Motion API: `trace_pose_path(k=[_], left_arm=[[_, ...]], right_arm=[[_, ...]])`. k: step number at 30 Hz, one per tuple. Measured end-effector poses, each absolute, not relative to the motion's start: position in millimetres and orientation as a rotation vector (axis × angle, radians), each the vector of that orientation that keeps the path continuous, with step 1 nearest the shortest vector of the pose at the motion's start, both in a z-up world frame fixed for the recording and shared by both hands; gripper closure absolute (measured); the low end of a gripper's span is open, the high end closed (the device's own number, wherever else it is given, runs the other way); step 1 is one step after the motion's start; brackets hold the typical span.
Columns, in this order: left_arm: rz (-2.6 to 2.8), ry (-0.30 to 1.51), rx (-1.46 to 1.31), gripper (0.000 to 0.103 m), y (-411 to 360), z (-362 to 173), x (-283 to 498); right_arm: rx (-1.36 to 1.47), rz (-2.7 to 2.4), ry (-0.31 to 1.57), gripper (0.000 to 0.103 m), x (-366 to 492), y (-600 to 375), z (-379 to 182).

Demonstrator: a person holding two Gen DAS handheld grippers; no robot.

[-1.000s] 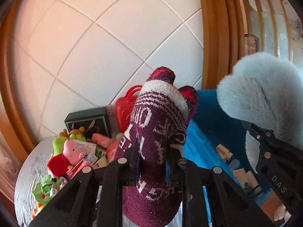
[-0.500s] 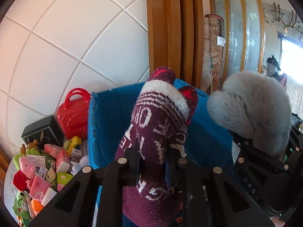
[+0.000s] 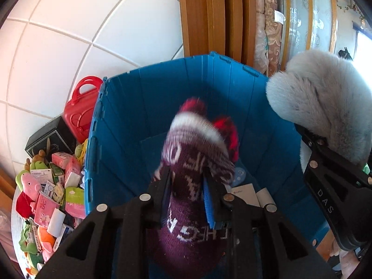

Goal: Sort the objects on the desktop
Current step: 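Open both tools to drop the sock and grey plush into the blue crate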

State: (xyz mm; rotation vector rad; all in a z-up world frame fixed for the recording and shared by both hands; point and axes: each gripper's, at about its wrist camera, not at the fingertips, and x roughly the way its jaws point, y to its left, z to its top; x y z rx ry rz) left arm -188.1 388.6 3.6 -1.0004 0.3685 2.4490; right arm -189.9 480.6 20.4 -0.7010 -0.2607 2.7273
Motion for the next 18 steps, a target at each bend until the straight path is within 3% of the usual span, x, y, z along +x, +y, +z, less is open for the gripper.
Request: trace_pose_path(k=[1,3,5,6,8,18], left_arm=[[2.45,0.383,-1.005,0.074,389.5,2.1,-187.3],[2.441,0.408,-1.031,0.06,390.3,0.1,-185.1],[2.44,0.412,-1.053,0.053,389.8,-1.9,-183.3],[2.439,0.407,-1.058,0.052,388.4,-2.3,-182.4],[2.443,0.407,-1.067,0.051,384.3,-3.7,-180.9],[2.511,0.352,-1.008,0.051,344.5,8.0,-167.7]], right_arm=[[-0.713,2.722,-0.266,0.052,-191.8,482.5,17.5],[-0.74,2.721,-0.267,0.039,-194.1,485.1,12.7],[-0.753,2.726,-0.269,0.027,-195.2,486.9,9.7],[-0.759,2.724,-0.273,0.023,-195.2,487.5,9.0],[-0.747,2.726,-0.277,0.004,-189.9,482.6,8.8],[-0.687,2.728,-0.31,0.0,-168.2,458.8,20.0]])
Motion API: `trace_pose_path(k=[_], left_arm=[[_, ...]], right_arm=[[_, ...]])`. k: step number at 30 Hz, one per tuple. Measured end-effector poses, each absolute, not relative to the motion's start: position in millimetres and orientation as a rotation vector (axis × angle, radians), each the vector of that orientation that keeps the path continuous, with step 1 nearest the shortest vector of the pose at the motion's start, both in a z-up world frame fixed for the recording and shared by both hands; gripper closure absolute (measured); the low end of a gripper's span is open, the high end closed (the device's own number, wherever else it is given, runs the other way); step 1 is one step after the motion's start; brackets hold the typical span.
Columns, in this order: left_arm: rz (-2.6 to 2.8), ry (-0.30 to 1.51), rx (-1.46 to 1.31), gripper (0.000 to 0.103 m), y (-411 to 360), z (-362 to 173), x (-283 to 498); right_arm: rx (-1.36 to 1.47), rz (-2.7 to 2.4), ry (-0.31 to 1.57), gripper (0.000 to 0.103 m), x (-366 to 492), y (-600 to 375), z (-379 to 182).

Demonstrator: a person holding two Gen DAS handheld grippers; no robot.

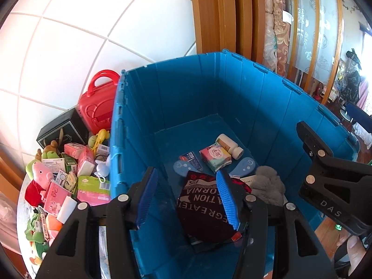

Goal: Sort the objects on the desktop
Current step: 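Open both tools to drop the sock and grey plush into the blue crate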

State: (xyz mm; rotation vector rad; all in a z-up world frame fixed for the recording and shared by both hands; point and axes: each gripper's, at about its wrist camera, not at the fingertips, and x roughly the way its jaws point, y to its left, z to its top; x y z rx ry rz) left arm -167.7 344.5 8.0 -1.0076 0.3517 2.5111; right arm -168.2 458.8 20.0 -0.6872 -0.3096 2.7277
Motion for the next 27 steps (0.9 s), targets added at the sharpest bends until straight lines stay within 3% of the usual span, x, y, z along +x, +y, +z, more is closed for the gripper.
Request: trace_pose_path(k=[15,27], left_arm=[[2.803,0.217,-0.879,0.051,205.5,27.5,-137.8],[3.015,0.023,-1.102,0.051,45.0,-8.7,-133.5]], right_arm=[[-0.585,2.983,-0.347,0.0,-139.5,351.7,36.6],[-0.581,3.293,-0.477,0.0,-131.8,214.3,28.7]])
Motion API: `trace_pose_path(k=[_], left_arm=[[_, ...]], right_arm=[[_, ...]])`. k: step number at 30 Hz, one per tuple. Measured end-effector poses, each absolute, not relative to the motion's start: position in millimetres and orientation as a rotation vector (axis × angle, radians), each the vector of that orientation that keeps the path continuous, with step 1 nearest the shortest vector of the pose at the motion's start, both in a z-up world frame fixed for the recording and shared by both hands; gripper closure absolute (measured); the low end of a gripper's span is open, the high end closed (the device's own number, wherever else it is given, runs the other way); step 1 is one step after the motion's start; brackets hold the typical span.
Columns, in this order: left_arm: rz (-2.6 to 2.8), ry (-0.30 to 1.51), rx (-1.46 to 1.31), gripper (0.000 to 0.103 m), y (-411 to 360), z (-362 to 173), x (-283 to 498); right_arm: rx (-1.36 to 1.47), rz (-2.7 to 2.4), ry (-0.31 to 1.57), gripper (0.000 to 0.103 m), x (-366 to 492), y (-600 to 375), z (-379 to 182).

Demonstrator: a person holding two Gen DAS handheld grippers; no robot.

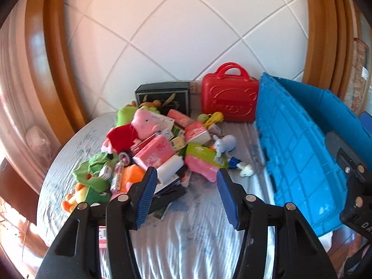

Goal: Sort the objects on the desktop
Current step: 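Open both tools to drop the sock and grey plush into the blue crate, then move both tools back to the two pink tissue packs on the table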

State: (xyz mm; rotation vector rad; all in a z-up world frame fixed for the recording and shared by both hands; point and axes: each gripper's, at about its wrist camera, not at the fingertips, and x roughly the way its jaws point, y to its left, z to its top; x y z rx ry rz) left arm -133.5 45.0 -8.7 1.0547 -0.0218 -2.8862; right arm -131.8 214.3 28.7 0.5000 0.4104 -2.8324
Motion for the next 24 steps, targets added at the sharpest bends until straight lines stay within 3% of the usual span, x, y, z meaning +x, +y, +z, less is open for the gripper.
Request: trace_pose_path(k=[10,24], left_arm=[[-2.565,0.121,1.31,0.051,-92.2,-102.3,-118.6],[-2.301,0.324,1.403,0.051,-244.7,-196.5,-85.1]], right_arm=[[0.659,-2.514,0.507,0.0,-141.0,82.0,-36.3],[0.964,-2.257,0.638,0.0,-152.4,-32.3,-140.3]])
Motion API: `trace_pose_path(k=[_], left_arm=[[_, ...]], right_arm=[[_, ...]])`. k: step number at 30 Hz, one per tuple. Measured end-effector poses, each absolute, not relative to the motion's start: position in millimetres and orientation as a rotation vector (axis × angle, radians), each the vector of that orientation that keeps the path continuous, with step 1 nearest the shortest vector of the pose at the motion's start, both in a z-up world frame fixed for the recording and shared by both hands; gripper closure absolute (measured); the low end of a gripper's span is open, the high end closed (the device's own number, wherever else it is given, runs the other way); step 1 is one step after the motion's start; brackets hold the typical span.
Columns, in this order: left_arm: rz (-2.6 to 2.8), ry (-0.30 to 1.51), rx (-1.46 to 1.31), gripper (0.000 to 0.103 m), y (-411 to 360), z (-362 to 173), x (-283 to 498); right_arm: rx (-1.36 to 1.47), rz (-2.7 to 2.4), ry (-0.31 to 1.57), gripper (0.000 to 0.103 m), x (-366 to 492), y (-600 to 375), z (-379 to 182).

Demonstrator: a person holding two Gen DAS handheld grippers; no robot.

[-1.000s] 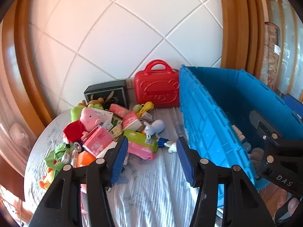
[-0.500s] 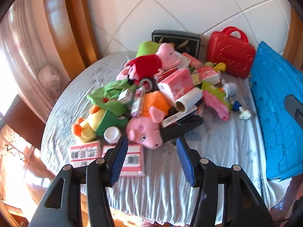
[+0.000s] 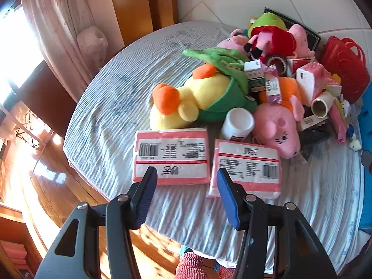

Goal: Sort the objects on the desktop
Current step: 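Move both tools back to the two pink tissue packs on the table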

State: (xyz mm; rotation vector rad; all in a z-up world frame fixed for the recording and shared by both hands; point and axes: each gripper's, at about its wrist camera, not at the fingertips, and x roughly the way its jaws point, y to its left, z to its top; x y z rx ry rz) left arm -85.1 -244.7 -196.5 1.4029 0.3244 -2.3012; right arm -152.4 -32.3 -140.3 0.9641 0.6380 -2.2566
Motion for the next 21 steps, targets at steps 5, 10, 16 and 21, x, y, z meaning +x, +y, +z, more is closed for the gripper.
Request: trace_pose_path(k=[5,10,16,21], left_arm=[[-2.234,0.308,1.432,0.051,-290.6,-220.8,-85.9],[-2.215,0.239,1.426,0.051,-340.4,-239.6,-105.4],[-2.155,0.288,1.447,0.051,-383.5,-270.3,-124.4],[-2.151,0.342,1.459,0.051,-375.4,-284.8,-105.6]], right_arm=[[1.039,-2.208,0.672,0.0,-149.3,-69.7,-170.2],[1.11,-2.18,0.688,0.0,-139.7,-102.1,-198.1],[1.18,-2.142,0.688,0.0,-127.0,-134.6,-230.2],[1.239,-2.027,0.62,0.0,-113.3,-156.6,-258.3]])
